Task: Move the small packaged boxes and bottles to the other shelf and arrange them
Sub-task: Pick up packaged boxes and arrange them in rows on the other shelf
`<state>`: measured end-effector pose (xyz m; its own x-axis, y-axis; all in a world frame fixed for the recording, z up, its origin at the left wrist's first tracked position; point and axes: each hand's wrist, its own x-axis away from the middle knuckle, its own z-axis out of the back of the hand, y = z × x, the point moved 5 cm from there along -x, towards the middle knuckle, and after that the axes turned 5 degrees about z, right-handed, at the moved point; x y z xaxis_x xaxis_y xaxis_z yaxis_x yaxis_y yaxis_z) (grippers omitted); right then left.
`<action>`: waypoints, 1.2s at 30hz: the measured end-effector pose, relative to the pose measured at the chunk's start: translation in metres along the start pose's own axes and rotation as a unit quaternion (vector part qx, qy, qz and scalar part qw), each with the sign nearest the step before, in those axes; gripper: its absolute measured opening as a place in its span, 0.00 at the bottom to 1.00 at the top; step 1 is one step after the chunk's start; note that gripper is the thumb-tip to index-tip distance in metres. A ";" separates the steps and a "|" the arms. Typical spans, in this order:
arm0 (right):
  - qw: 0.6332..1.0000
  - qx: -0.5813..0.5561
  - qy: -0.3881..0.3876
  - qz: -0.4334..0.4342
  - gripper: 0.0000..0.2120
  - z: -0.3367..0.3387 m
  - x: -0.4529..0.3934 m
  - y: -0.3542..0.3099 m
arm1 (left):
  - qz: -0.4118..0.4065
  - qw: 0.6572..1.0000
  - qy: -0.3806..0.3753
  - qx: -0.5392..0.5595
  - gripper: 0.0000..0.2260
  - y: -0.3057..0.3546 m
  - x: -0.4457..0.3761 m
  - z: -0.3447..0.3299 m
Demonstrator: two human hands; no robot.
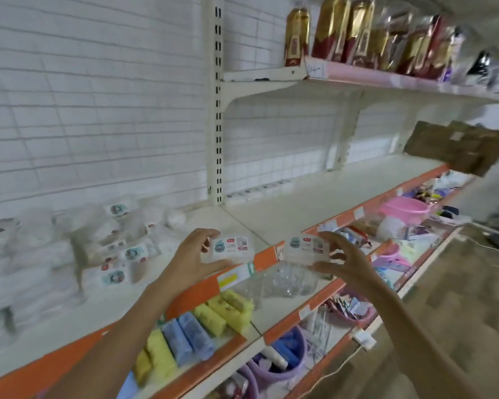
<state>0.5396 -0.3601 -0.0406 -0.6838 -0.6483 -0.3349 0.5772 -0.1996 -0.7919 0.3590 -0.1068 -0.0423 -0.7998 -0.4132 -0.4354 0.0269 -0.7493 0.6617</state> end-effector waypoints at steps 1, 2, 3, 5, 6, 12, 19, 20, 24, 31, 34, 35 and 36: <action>1.000 -0.003 0.006 -0.006 0.27 0.010 0.003 0.010 | 0.000 1.000 -0.002 0.003 0.30 0.003 -0.004 -0.012; 1.000 -0.010 0.012 -0.015 0.27 0.018 0.004 0.020 | 0.001 1.000 -0.003 0.002 0.30 0.006 -0.009 -0.023; 0.999 -0.019 0.016 -0.024 0.27 0.025 0.004 0.029 | 0.002 1.000 -0.004 -0.003 0.30 0.007 -0.015 -0.032; 0.999 -0.031 0.018 -0.034 0.29 0.037 0.000 0.044 | 0.010 1.000 -0.007 -0.020 0.28 0.009 -0.028 -0.049; 0.998 -0.037 0.019 -0.036 0.29 0.042 -0.003 0.051 | 0.013 1.000 -0.009 -0.027 0.28 0.009 -0.035 -0.056; 0.999 -0.024 0.014 -0.029 0.29 0.058 -0.053 0.088 | 0.032 0.999 -0.012 -0.034 0.30 -0.001 -0.089 -0.089; 0.999 -0.016 -0.037 -0.015 0.28 0.060 -0.150 0.120 | 0.087 0.995 0.004 -0.056 0.28 -0.037 -0.165 -0.111; 0.999 -0.013 -0.049 -0.016 0.28 0.059 -0.165 0.126 | 0.100 0.993 0.009 -0.055 0.28 -0.044 -0.174 -0.112; 0.997 -0.020 -0.068 -0.012 0.28 0.058 -0.223 0.147 | 0.141 0.987 0.023 -0.071 0.28 -0.064 -0.197 -0.113; 0.991 -0.063 -0.118 0.011 0.27 0.025 -0.301 0.170 | 0.221 0.969 0.045 -0.101 0.28 -0.090 -0.210 -0.110; 0.984 -0.082 -0.158 0.020 0.27 0.001 -0.332 0.175 | 0.271 0.954 0.058 -0.111 0.28 -0.097 -0.210 -0.109; 0.980 -0.083 -0.179 0.026 0.27 -0.007 -0.341 0.175 | 0.282 0.950 0.062 -0.118 0.28 -0.099 -0.210 -0.109; 0.976 -0.083 -0.199 0.032 0.28 -0.016 -0.351 0.175 | 0.293 0.945 0.069 -0.125 0.28 -0.101 -0.210 -0.108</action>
<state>0.8735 -0.1563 -0.0699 -0.4022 -0.8961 -0.1878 0.5108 -0.0493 -0.8583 0.5889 -0.0004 -0.0839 -0.5176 -0.8464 -0.1257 0.5963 -0.4622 0.6564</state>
